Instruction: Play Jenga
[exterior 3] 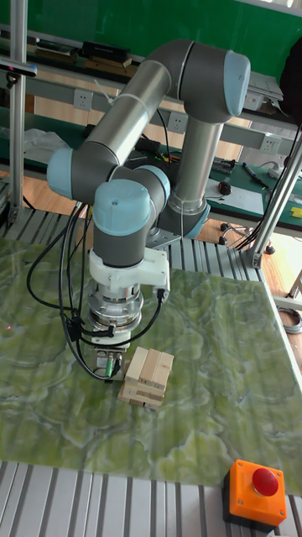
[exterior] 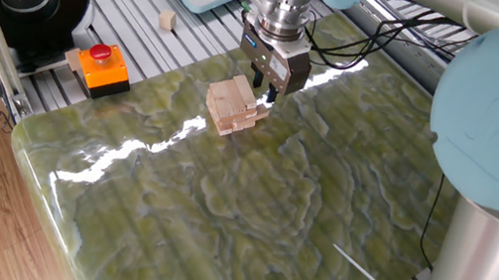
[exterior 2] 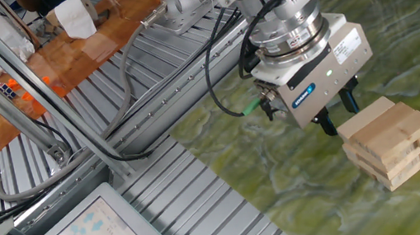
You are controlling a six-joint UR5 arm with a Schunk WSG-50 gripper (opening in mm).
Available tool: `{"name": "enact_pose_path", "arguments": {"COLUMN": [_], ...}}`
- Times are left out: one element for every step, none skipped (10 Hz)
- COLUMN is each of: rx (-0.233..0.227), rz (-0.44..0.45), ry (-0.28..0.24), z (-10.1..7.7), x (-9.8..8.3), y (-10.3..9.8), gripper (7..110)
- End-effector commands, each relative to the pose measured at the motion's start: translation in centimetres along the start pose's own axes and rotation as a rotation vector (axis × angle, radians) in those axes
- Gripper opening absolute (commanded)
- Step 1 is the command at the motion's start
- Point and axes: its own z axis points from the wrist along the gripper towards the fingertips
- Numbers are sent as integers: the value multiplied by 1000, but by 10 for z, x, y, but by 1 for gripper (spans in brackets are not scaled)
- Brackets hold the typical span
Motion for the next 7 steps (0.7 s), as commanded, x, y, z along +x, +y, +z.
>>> {"name": "enact_pose_path", "arguments": {"rx": [-18,-33,-45,-49,-62,-75,-77], "rz": [36,59,69,68,72,83,87], "ry": [-22,-31,-30,-27,-26,-3,19], "z": [-1,-1,0,0,0,-1,-3], "x": [-4,-4,-4,-3,-3,1,4], "y": [9,13,17,18,21,25,26], "gripper": [44,44,44,44,44,44,44]}}
